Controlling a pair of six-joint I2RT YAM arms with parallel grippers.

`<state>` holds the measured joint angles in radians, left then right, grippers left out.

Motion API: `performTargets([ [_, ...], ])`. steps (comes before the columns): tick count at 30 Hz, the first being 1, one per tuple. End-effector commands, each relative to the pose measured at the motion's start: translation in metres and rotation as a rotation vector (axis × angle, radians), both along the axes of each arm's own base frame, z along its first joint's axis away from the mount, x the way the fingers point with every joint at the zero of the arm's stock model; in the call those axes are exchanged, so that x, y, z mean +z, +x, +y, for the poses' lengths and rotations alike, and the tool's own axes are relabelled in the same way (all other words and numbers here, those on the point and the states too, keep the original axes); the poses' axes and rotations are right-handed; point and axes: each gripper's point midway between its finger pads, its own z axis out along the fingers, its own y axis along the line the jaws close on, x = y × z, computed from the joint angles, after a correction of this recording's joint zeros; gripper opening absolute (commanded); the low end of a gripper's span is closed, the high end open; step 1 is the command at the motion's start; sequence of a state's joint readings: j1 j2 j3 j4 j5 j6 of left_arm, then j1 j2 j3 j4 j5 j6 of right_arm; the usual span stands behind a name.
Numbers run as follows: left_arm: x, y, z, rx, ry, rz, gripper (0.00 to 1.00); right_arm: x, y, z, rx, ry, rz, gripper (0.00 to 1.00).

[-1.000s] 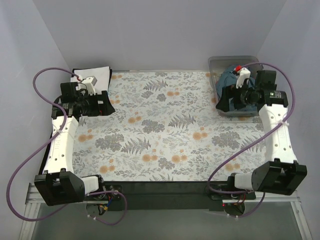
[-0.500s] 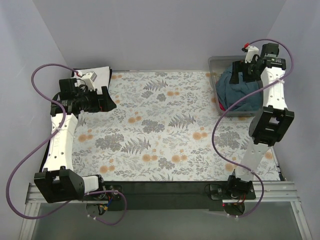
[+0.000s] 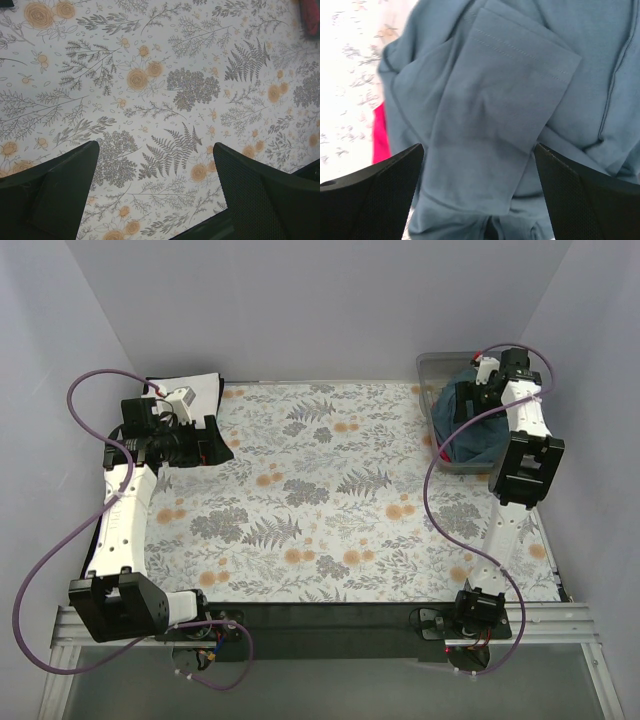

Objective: Fold and stack the t-shirts
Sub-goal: Grab the tshirt from the pile

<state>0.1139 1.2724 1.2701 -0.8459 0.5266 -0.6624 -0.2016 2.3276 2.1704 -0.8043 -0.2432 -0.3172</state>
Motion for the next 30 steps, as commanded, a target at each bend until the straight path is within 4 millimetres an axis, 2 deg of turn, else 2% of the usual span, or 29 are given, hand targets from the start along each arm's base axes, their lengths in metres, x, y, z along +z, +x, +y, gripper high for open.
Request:
performTargets([
  [1,0.000,-0.003,-0.002,0.004,-0.007,0.011,0.98,0.010,0.022,-0.008,-0.017,-0.037,-0.084,0.98],
  [5,-0.002,-0.003,-0.003,0.003,-0.017,0.021,0.98,-0.002,0.024,-0.010,-0.023,-0.046,-0.074,0.98],
  [10,-0.002,-0.003,-0.004,-0.001,-0.021,0.023,0.98,-0.019,0.021,-0.012,-0.019,-0.054,-0.045,0.86],
  [11,-0.002,-0.002,-0.003,0.000,-0.022,0.022,0.98,-0.023,0.019,-0.013,-0.023,-0.062,-0.035,0.77],
  [16,0.000,-0.002,-0.005,-0.006,-0.030,0.023,0.98,-0.027,0.016,-0.016,-0.016,-0.082,-0.021,0.54],
  [17,0.001,-0.002,-0.005,-0.008,-0.032,0.022,0.98,-0.026,0.016,-0.016,-0.014,-0.086,-0.023,0.42],
  [18,0.002,-0.002,-0.006,-0.011,-0.033,0.018,0.98,-0.024,0.015,-0.016,-0.012,-0.088,-0.027,0.35],
  [20,0.003,-0.002,-0.007,-0.015,-0.039,0.017,0.98,-0.012,0.014,-0.016,-0.006,-0.095,-0.046,0.16],
  [21,0.004,-0.001,-0.007,-0.015,-0.039,0.014,0.98,-0.007,0.014,-0.017,-0.002,-0.101,-0.054,0.02],
  [24,0.007,-0.001,-0.008,-0.018,-0.041,0.008,0.98,0.025,0.010,-0.016,0.015,-0.115,-0.107,0.01],
  [25,0.009,-0.001,-0.008,-0.020,-0.041,0.002,0.98,0.047,0.007,-0.015,0.016,-0.125,-0.145,0.01],
  [27,0.011,-0.001,-0.009,-0.023,-0.044,-0.005,0.98,0.074,0.003,-0.014,0.019,-0.125,-0.197,0.01],
  [28,0.014,-0.001,-0.009,-0.025,-0.046,-0.013,0.98,0.106,0.000,-0.013,0.018,-0.134,-0.257,0.01],
  [30,0.017,-0.001,-0.011,-0.032,-0.054,-0.018,0.98,0.139,-0.005,-0.011,0.017,-0.133,-0.322,0.01],
])
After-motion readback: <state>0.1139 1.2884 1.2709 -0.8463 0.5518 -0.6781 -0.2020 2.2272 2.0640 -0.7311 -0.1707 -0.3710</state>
